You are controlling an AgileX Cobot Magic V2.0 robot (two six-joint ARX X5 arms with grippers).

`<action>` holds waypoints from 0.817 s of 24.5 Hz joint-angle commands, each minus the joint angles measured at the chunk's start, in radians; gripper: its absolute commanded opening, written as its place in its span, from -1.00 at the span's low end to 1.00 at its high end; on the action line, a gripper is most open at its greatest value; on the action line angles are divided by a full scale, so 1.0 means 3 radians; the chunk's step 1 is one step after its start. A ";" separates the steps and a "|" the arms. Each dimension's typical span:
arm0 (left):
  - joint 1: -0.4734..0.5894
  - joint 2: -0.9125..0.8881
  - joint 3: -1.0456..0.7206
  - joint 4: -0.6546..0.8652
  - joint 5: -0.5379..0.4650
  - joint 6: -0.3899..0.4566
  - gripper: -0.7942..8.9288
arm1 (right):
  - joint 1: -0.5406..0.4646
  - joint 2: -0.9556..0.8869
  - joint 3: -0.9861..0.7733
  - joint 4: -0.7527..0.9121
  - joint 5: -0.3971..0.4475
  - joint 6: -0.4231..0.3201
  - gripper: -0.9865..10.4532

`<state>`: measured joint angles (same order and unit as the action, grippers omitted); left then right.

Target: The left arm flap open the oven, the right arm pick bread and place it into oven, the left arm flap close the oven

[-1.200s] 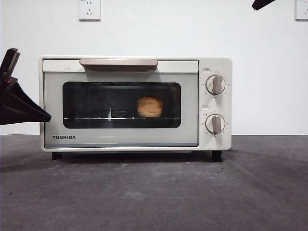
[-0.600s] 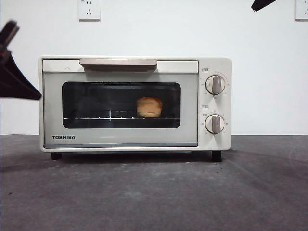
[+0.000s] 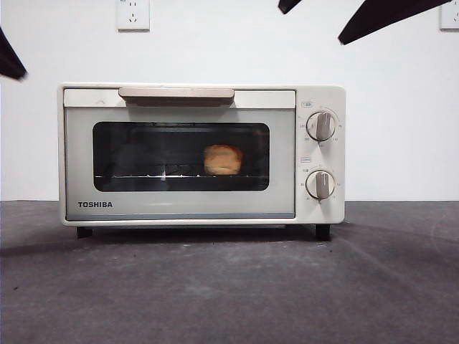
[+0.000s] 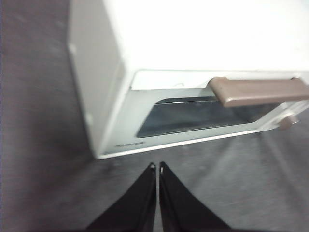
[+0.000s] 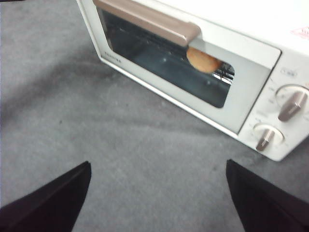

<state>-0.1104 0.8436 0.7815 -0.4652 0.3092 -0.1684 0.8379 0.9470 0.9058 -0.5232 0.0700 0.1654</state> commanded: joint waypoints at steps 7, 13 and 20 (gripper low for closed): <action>-0.0259 -0.0570 0.0192 -0.0383 -0.0426 0.0254 -0.80 | 0.0031 0.0028 -0.0029 0.0343 -0.0069 0.0083 -0.05; -0.0280 -0.0731 0.0192 -0.0600 -0.0459 0.0341 -0.80 | 0.0031 0.0029 -0.0029 0.0402 -0.0071 0.0122 -0.06; -0.0281 -0.0745 0.0192 -0.0622 -0.0458 0.0342 -0.80 | 0.0031 0.0029 -0.0029 0.0397 -0.0069 0.0148 -0.06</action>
<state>-0.1925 0.6159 0.8181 -0.6601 0.1772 -0.0834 0.8379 0.9470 0.8902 -0.4141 0.0517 0.1925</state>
